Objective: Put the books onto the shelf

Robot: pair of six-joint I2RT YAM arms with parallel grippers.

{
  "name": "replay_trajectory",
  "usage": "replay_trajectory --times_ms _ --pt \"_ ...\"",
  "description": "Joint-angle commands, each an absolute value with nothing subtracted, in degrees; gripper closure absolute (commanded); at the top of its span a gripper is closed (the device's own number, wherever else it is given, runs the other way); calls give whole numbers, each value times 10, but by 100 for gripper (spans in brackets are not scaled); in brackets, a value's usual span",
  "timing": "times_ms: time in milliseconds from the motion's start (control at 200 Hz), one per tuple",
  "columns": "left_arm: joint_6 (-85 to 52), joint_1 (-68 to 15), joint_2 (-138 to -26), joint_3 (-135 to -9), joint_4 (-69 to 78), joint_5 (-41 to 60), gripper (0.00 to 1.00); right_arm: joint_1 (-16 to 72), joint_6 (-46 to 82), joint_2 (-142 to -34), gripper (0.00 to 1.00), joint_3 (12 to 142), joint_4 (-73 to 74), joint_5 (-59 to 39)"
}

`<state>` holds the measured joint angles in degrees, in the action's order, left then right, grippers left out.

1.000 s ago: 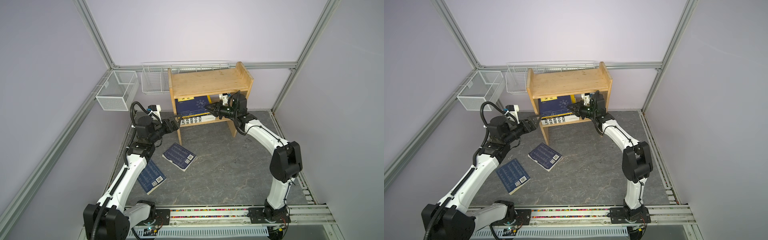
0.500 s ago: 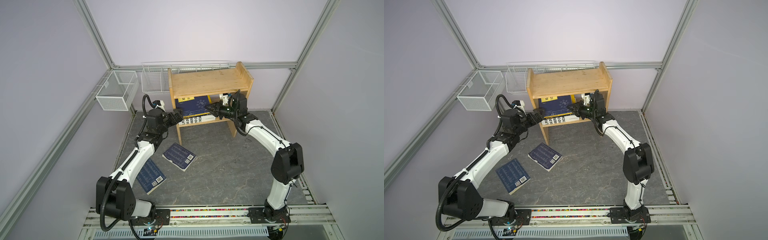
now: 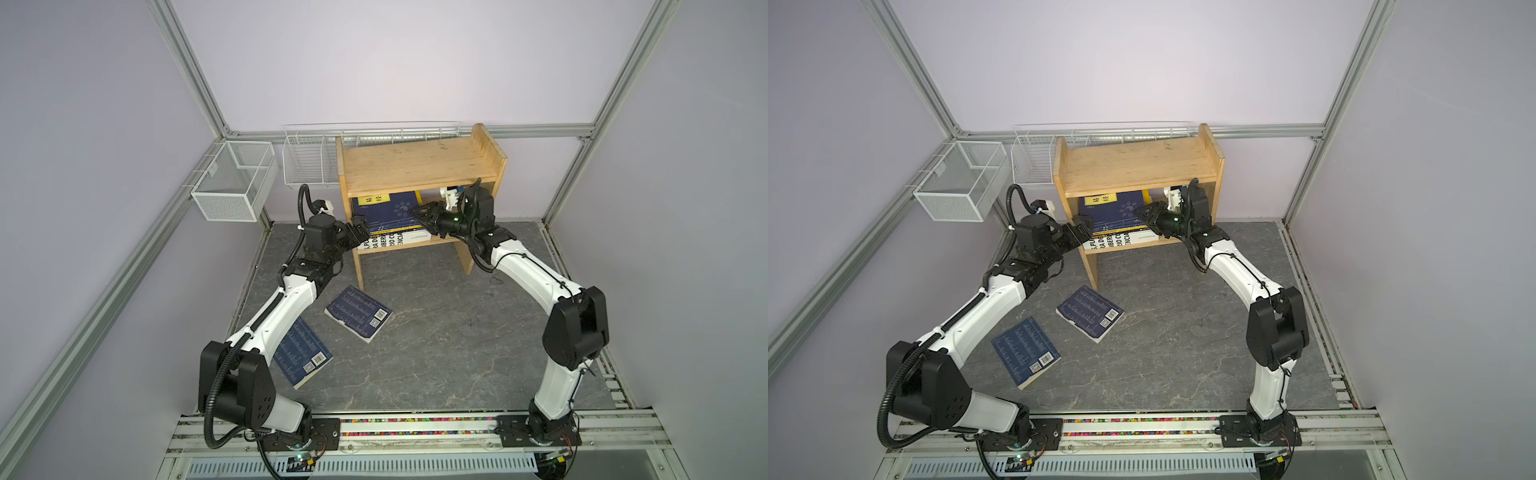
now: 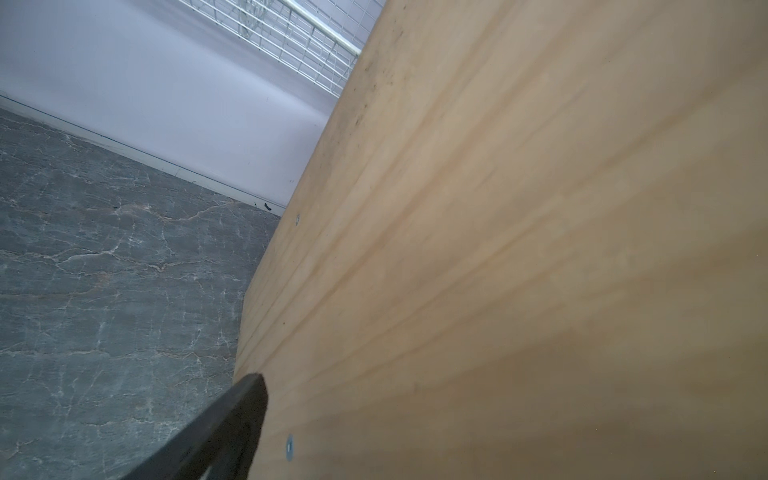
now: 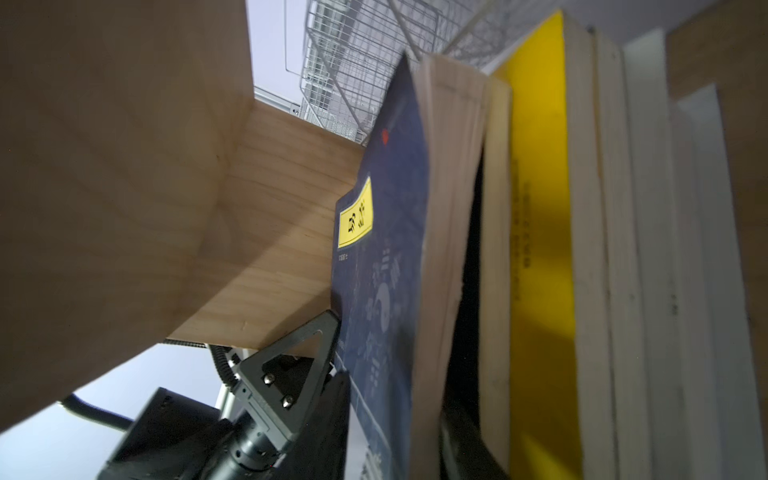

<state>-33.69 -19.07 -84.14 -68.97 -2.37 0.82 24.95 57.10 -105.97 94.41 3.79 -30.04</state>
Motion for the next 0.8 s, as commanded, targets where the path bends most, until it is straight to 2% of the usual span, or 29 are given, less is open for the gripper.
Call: replay_trajectory --times_ms 0,180,535,680,795 --pt "-336 -188 -858 -696 -77 -29 4 252 517 -1028 57 942 7 -247" --pt "-343 -188 -861 -696 -73 -24 4 254 480 -1020 46 959 -9 -230" --pt "-352 -188 -857 -698 -45 1 4 262 394 -993 45 957 -53 -164" --pt "-344 -188 -830 -674 31 62 2 263 385 -992 44 949 -30 -179" --pt "-338 -188 -794 -654 105 138 1 269 375 -979 39 921 30 -203"
